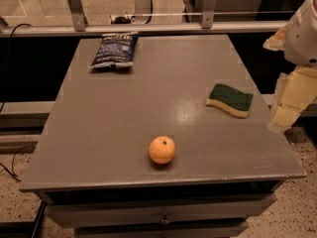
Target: Move orange near blue chip bag
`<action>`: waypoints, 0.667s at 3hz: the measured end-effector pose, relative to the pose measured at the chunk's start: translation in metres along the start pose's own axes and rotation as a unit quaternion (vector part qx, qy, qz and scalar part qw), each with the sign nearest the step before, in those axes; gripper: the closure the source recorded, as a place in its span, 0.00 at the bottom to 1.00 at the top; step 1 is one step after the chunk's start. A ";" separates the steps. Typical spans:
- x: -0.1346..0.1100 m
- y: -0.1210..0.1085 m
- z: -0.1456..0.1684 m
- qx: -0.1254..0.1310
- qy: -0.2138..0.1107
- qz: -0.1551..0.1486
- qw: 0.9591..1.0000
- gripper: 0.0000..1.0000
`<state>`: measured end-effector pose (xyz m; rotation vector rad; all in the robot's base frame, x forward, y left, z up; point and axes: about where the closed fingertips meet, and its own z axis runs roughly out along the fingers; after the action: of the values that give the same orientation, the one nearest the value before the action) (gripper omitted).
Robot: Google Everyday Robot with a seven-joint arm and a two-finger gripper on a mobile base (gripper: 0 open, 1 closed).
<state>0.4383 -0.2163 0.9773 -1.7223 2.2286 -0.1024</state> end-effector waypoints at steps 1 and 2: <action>0.000 0.000 0.000 0.000 0.000 0.000 1.000 0.00; -0.016 0.003 0.002 -0.008 -0.018 -0.013 1.000 0.00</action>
Offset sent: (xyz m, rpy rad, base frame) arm 0.0031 0.0411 -0.0049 0.0754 0.0304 0.0983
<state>0.4397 -0.2001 0.9776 -1.7482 2.1882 -0.0597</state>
